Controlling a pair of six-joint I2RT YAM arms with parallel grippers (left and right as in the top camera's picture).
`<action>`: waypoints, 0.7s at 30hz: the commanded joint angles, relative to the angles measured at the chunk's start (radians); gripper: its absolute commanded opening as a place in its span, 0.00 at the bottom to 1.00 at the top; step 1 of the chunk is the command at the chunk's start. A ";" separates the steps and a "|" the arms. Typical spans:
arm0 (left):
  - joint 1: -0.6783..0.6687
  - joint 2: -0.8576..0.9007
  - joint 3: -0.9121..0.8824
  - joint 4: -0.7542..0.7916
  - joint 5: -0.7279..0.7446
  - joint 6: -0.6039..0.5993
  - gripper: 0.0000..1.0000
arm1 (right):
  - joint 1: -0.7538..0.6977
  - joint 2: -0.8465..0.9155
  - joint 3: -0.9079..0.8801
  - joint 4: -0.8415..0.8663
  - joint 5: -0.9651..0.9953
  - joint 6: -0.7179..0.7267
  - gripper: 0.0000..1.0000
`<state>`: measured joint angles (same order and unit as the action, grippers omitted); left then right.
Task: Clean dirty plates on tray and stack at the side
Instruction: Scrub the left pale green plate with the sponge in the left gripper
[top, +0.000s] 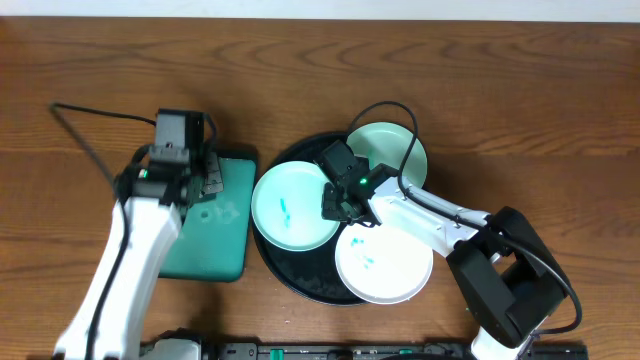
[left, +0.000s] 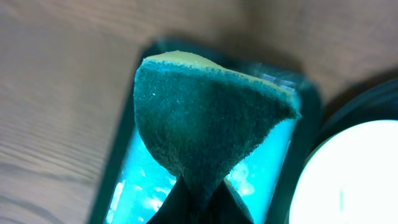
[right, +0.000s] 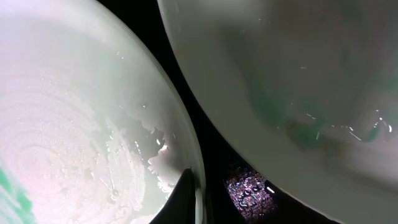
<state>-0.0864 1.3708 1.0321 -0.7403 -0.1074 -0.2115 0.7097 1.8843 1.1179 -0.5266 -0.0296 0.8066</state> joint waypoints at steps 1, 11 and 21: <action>0.048 0.113 0.008 -0.025 0.165 -0.037 0.07 | 0.010 0.081 -0.022 0.011 -0.031 -0.023 0.01; 0.071 0.183 0.008 -0.049 0.462 -0.003 0.07 | 0.010 0.081 -0.022 0.016 -0.031 -0.023 0.01; -0.091 0.180 0.008 0.004 0.515 -0.043 0.07 | 0.010 0.081 -0.022 0.021 -0.031 -0.023 0.01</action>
<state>-0.1333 1.5272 1.0321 -0.7658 0.3733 -0.2325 0.7097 1.8843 1.1179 -0.5243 -0.0299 0.8032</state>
